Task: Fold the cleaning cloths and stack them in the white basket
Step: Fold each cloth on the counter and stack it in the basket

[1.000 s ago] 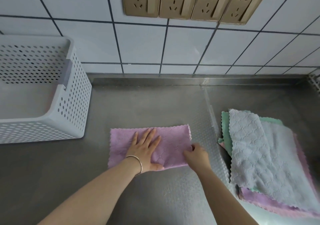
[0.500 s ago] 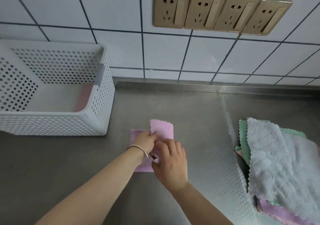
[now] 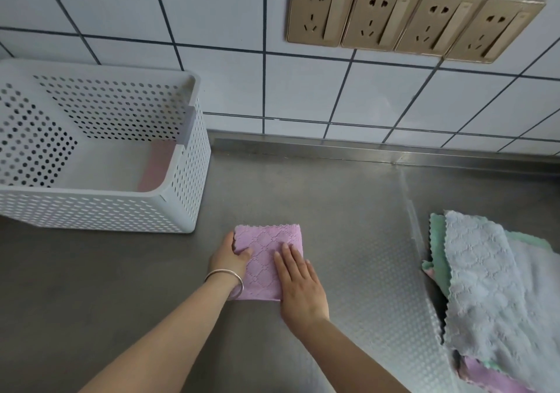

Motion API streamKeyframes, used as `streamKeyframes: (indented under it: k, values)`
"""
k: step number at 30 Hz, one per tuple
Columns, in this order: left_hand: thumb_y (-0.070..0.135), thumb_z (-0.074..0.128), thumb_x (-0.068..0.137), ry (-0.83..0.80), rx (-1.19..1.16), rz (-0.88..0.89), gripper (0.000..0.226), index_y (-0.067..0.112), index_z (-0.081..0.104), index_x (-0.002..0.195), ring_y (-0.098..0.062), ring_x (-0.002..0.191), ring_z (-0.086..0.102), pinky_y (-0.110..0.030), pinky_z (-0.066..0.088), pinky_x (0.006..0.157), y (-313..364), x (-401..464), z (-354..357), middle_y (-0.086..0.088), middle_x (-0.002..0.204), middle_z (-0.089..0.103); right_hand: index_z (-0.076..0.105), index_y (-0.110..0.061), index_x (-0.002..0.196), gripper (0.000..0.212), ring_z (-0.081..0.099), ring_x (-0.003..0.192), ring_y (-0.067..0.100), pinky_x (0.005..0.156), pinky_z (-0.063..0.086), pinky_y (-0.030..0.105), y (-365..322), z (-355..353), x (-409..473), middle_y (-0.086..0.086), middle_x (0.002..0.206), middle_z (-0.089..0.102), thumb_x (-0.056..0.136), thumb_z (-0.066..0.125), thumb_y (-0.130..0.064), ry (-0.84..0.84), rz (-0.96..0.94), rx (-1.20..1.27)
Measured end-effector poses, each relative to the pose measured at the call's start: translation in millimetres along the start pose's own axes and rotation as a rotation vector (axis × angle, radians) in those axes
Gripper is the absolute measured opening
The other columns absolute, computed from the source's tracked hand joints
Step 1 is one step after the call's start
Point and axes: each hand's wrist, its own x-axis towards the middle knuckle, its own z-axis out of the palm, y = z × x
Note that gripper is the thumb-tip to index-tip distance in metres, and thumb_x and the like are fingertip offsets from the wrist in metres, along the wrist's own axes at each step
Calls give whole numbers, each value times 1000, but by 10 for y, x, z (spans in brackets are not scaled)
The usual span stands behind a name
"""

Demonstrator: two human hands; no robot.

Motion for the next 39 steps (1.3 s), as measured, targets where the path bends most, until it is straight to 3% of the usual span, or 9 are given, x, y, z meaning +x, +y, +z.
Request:
streamKeyframes:
  k: [5, 11, 17, 22, 25, 29, 35, 37, 39]
  values:
    - [25, 64, 84, 68, 54, 33, 59, 18, 41, 137, -28, 120, 53, -35, 41, 102, -8, -55, 39, -6, 134, 54, 38, -14, 135, 95, 45, 130, 17, 93, 51, 37, 84, 23, -35, 3, 140, 50, 49, 73, -28, -66, -39, 6]
    - [31, 62, 85, 124, 82, 41, 55, 21, 43, 135, -29, 117, 54, -35, 42, 99, -39, -17, 40, -6, 132, 57, 39, -17, 138, 77, 29, 135, 15, 101, 44, 40, 97, -1, -42, 0, 145, 43, 63, 42, -36, -97, -54, -16]
    - [36, 54, 89, 203, 338, 57, 54, 22, 36, 138, -33, 113, 54, -38, 45, 88, 23, -97, 60, -10, 131, 53, 45, -19, 138, 72, 25, 138, 16, 108, 30, 40, 75, -16, -47, 0, 147, 40, 74, 44, -52, -128, -77, -18]
    - [32, 64, 76, 457, 648, 522, 61, 13, 48, 131, -31, 103, 57, -42, 50, 80, -135, -121, 113, -12, 120, 59, 37, -19, 142, 60, 21, 141, 17, 108, 18, 38, 91, -92, 8, 1, 151, 32, 90, 36, -49, -44, -105, 24]
    - [44, 37, 82, 349, 806, 732, 56, 16, 53, 128, -20, 124, 40, -49, 30, 103, -190, -140, 178, -4, 131, 57, 31, -15, 141, 57, 14, 142, 16, 110, 10, 36, 131, -69, 142, 2, 151, 32, 92, 31, -43, -73, 13, -42]
    - [54, 30, 82, 206, 971, 717, 69, 14, 37, 138, -21, 136, 26, -50, 18, 106, -315, -63, 234, -6, 143, 44, 32, -11, 141, 60, -1, 144, 14, 111, 6, 37, 167, 44, 190, 3, 150, 31, 93, 26, -48, -114, 89, -81]
    - [61, 28, 80, 120, 993, 671, 74, 18, 34, 140, -20, 140, 8, -49, 21, 106, -354, 54, 239, -8, 146, 40, 53, -5, 129, 66, 44, 131, 21, 100, 44, 45, 147, 96, 246, 9, 138, 51, 81, 36, -47, -164, 86, -54]
    - [66, 19, 76, 71, 1026, 661, 83, 21, 25, 145, -19, 145, 2, -51, 17, 112, -258, 50, 183, -2, 154, 21, 41, -5, 133, 69, 42, 132, 20, 99, 43, 45, 121, 46, 269, 9, 143, 44, 81, 29, -47, -174, 99, -73]
    - [64, 26, 76, -17, 903, 552, 82, 24, 18, 148, -18, 145, 6, -49, 13, 114, -160, 1, 121, 4, 157, 6, 16, -8, 145, 73, 16, 144, 20, 112, 26, 43, 101, -45, 318, 5, 156, 14, 83, 13, -47, -245, 70, -85]
